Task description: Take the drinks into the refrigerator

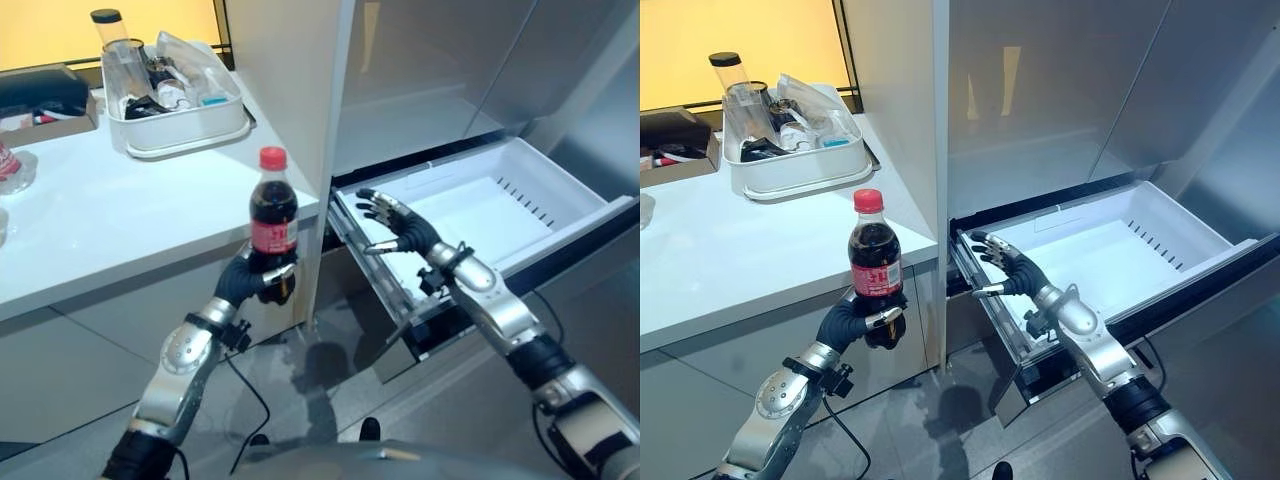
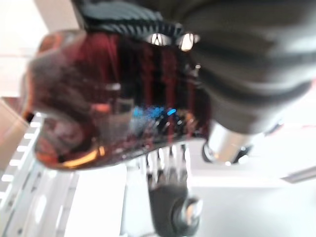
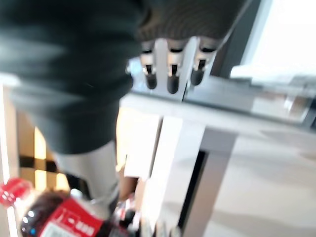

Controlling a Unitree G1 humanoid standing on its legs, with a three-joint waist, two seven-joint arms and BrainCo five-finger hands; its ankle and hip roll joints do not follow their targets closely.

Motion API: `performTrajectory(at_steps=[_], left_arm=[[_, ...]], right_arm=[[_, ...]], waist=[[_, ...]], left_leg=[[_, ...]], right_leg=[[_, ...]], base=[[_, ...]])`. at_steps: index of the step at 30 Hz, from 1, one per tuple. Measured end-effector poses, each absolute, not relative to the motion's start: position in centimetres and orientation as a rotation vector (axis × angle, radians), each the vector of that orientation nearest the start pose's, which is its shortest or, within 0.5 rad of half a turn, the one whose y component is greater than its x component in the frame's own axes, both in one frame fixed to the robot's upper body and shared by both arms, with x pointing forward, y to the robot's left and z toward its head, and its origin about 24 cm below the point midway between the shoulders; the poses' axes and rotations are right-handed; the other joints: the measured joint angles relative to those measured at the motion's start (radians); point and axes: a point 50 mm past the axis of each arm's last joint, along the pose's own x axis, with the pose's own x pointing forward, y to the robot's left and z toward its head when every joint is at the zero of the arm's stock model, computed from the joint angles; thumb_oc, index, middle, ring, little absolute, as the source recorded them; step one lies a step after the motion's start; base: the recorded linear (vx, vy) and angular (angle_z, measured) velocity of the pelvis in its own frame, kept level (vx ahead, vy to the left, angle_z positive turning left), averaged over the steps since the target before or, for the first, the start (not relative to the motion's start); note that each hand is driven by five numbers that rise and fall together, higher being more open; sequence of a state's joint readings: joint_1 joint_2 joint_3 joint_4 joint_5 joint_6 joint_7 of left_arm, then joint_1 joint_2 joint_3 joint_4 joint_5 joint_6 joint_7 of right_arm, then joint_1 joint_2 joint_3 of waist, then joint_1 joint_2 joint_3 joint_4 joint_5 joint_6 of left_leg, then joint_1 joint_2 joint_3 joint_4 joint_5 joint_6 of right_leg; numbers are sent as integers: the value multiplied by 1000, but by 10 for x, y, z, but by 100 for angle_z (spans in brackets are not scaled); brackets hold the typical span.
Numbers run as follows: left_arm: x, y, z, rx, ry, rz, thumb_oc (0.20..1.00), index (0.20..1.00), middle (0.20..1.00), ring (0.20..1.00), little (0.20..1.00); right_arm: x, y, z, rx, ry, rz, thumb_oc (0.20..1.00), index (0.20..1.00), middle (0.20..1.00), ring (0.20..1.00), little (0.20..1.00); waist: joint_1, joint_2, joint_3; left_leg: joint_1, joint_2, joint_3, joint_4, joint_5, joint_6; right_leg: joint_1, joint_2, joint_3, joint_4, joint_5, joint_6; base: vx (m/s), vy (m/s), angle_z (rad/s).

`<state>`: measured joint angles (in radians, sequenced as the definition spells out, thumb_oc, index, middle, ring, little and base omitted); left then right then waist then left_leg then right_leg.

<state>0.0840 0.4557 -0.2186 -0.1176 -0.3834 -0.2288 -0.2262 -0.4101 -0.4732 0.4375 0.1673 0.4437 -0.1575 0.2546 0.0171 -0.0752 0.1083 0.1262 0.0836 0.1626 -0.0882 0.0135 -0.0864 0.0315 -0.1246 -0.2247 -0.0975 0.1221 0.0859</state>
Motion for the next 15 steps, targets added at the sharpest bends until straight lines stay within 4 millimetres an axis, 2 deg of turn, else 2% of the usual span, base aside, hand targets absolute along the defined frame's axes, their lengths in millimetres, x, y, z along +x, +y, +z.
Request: performTrajectory(at_steps=[5,8,10,15], left_arm=[[230,161,66,80,-164,-475,200,200,200,200,200],[231,157,66,174,-159,-530,200,200,200,200,200],[229,153,64,169,-153,-554,200,200,200,200,200],[230,155,65,212,-158,-556,200,200,200,200,200]], right_arm=[[306,-103,101,-108,-184,718,1000,1000,1000,1000,1000],[301,-75,99,-53,-151,867,1000,1000,1000,1000,1000],[300,-65,102,-23,-144,925,1000,1000,1000,1000,1000],[298,-59,104,-4,-143,957,1000,1000,1000,1000,1000]], waist=[[0,16,-6],[1,26,-10],[0,28,-11],[4,34,-18]], left_leg=[[2,1,-2,0,0,0],[3,1,-3,0,0,-1],[3,0,-3,0,1,-1],[4,1,-3,0,1,-1]], right_leg=[[3,0,-3,0,-1,0],[4,1,-4,0,-1,-1],[4,0,-3,0,-1,-1],[5,0,-4,0,-1,-1]], base=[[0,0,0],[0,0,0],[0,0,0],[0,0,0]])
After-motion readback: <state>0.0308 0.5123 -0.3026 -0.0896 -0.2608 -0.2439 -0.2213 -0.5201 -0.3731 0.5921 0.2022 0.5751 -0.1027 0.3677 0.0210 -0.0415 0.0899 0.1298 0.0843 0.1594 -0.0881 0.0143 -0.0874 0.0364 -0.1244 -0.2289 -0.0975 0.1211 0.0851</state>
